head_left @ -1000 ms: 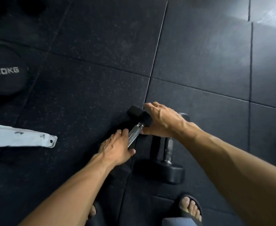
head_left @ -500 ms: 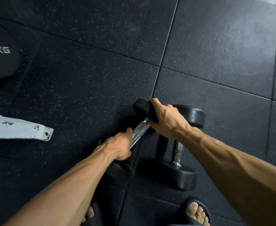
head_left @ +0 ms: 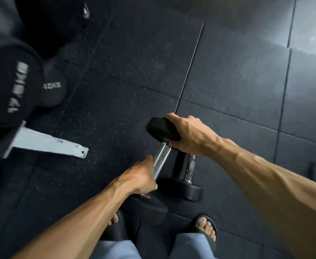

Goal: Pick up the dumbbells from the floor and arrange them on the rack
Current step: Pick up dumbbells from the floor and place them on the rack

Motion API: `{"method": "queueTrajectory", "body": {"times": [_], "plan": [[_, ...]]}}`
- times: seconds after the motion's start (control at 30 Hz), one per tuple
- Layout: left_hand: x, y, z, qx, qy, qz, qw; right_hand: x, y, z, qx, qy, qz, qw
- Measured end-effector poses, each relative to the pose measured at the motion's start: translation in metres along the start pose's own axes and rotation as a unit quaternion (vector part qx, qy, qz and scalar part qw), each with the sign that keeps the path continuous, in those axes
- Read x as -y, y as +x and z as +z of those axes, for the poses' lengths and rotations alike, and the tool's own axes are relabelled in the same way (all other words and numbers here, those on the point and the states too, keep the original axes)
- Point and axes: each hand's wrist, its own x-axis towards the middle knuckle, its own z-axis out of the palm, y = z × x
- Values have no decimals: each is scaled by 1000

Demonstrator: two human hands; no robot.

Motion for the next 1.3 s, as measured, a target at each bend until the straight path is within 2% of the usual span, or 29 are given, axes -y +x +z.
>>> {"method": "queueTrajectory", "body": {"times": [0.2, 0.4, 0.6, 0.83, 1.03, 1.13, 1.3], "plan": [[-65, -140, -74, -60, -63, 37, 996, 74, -44, -166, -24, -52, -60, 997], [-125, -291, -152, -129, -125, 75, 981, 172, -86, -337, -16, -81, -117, 990], [-147, -389, -216, -211, -163, 88, 960, 267, -94, -451, -28, -167, -204, 964], [-111, -430, -286, -264, -217, 97, 935, 366, -46, -494, -18, -213, -253, 943], [-49, -442, -356, -267, -253, 87, 926, 447, 25, -500, 2, -222, -264, 939], [-17, -449, -390, -282, -275, 95, 914, 483, 60, -500, 1, -221, -290, 931], [34, -452, -431, -315, -301, 56, 898, 541, 117, -491, 6, -218, -348, 912]]}}
